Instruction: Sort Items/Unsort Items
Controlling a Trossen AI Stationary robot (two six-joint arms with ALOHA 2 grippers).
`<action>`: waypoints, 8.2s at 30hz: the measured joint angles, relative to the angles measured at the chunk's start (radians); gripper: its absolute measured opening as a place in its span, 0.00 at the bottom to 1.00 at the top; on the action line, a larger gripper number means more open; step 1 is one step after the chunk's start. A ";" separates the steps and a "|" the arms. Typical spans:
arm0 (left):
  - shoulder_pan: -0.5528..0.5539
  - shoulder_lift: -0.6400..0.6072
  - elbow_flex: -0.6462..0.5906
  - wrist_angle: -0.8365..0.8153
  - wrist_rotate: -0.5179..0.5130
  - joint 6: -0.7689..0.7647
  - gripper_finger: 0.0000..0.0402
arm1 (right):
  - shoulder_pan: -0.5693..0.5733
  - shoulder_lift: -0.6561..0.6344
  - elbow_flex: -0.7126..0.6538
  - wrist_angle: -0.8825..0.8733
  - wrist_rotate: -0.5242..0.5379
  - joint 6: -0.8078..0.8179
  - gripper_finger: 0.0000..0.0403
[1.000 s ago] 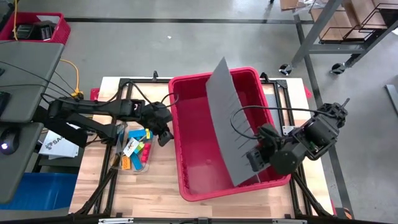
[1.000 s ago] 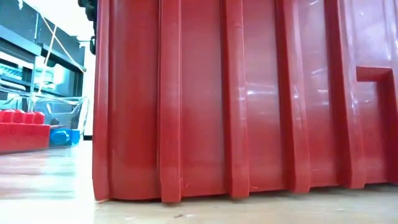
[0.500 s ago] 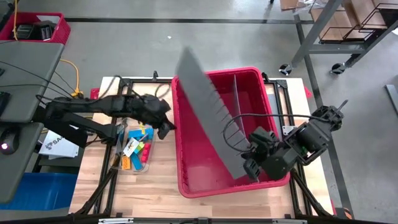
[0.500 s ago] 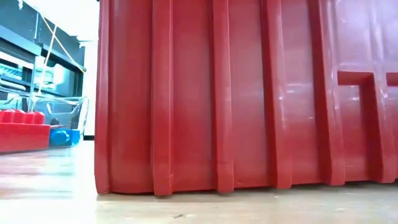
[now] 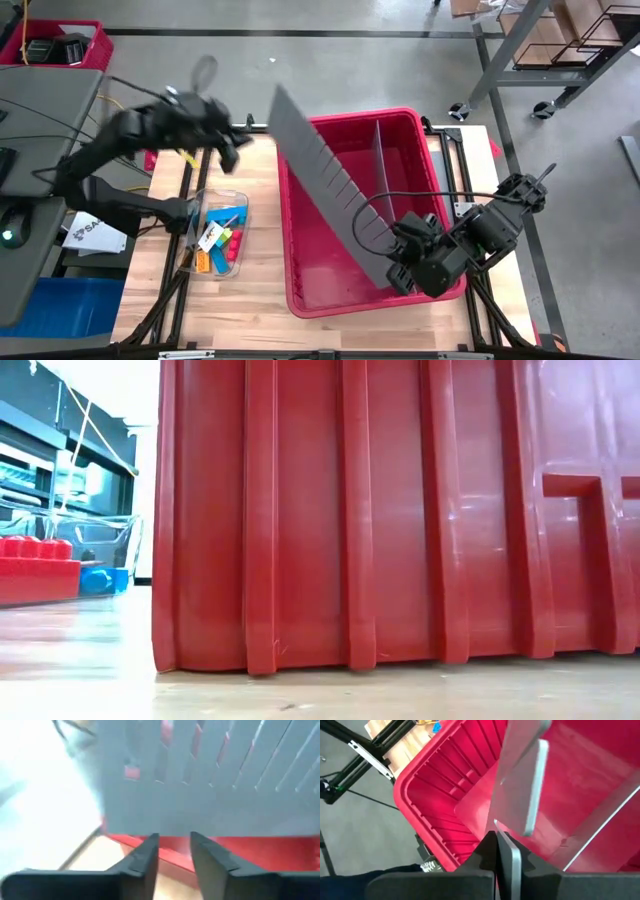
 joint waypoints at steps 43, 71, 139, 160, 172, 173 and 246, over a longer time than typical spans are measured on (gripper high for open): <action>0.504 0.334 0.105 0.100 1.095 0.615 0.04 | 0.023 -0.031 0.001 0.060 -0.078 -0.151 0.00; 0.368 0.721 0.105 0.833 1.049 0.590 0.08 | 0.005 -0.005 0.001 0.194 -0.150 -0.027 0.00; 0.266 0.768 0.106 0.637 0.560 0.987 0.10 | -0.194 0.132 -0.002 0.183 -0.396 0.082 0.00; 0.265 0.775 0.105 0.593 0.495 0.972 0.10 | -0.222 0.141 -0.002 0.133 -0.403 0.120 0.00; 0.251 0.724 0.126 0.617 0.493 0.989 0.10 | -0.232 0.137 0.020 0.203 -0.387 0.043 0.00; 0.251 0.712 0.127 0.604 0.493 0.985 0.10 | -0.233 0.137 0.020 0.205 -0.388 0.040 0.00; 0.366 0.554 0.100 -0.308 0.402 0.377 0.00 | -0.275 -0.041 0.019 0.323 -0.273 -0.159 0.00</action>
